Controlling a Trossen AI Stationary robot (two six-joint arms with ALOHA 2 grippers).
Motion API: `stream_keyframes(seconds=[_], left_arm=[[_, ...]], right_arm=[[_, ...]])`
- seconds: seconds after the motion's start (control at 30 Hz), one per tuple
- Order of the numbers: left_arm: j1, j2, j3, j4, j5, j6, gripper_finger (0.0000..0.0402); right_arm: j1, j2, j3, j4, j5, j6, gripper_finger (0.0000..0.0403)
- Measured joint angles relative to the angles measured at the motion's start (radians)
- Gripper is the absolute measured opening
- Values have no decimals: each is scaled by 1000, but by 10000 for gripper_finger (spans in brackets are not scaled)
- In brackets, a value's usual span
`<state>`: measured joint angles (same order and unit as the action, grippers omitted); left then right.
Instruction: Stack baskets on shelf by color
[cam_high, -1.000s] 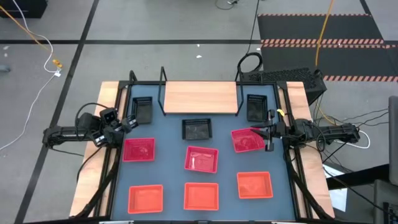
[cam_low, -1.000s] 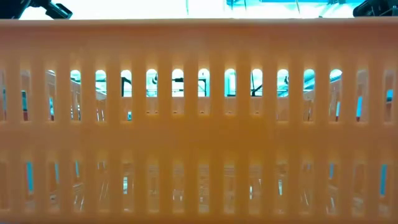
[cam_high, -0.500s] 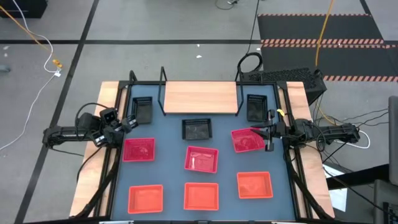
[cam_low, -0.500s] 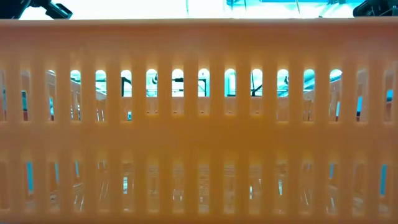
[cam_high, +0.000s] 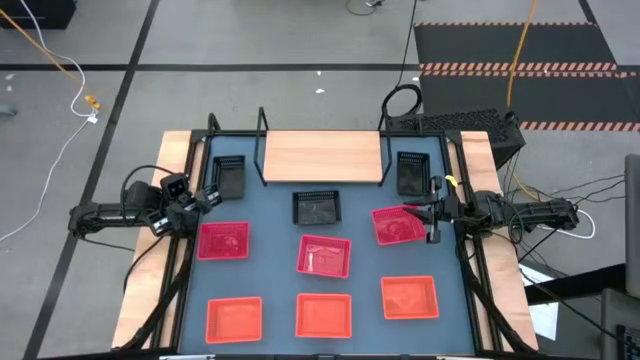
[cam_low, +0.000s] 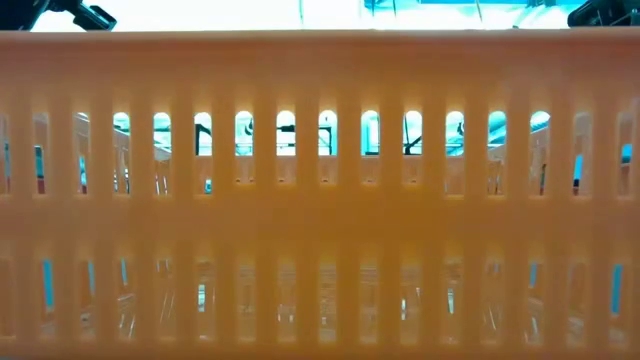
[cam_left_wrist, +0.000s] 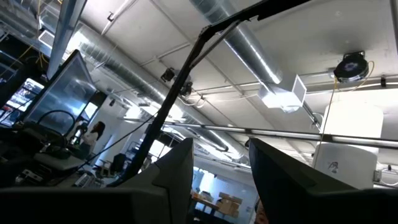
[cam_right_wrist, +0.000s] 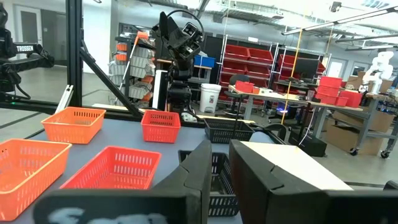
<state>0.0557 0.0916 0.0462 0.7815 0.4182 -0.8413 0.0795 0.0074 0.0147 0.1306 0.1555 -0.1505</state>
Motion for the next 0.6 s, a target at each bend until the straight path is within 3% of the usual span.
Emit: stream_keyframes(seconds=[0.37,0.6], left_arm=[[0,0,0,0,0,0,157],[0,0,0,0,0,0,157]], right_arm=[[0,0,0,20,3,-1,50],[0,0,0,288,-20,152,50]])
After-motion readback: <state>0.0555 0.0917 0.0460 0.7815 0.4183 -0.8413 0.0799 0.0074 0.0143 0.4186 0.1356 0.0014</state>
